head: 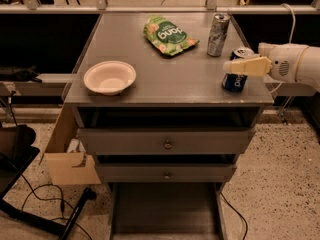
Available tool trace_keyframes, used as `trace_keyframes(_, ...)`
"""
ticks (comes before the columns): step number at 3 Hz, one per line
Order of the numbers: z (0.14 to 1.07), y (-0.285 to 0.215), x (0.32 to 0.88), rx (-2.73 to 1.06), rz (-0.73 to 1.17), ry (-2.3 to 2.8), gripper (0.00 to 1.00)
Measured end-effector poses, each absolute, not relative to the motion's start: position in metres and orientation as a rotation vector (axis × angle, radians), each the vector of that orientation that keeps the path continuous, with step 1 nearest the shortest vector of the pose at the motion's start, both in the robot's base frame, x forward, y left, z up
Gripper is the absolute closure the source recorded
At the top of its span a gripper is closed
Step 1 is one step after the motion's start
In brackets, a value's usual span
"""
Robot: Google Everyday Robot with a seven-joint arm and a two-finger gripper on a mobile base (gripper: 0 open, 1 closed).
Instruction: Pick pepsi can from bottom drawer and place on counter
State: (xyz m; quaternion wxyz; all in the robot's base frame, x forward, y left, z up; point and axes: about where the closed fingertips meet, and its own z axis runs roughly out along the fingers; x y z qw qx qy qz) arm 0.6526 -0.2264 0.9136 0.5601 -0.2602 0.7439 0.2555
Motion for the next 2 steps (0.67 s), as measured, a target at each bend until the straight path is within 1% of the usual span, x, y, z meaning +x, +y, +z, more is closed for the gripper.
trace_keyframes(1, 0.965, -0.244, 0.610, -0.678, 0.525, 1.776, 0.00)
trace_keyframes(2, 1.017, -0.253, 0.559, -0.753, 0.400, 1.790, 0.00)
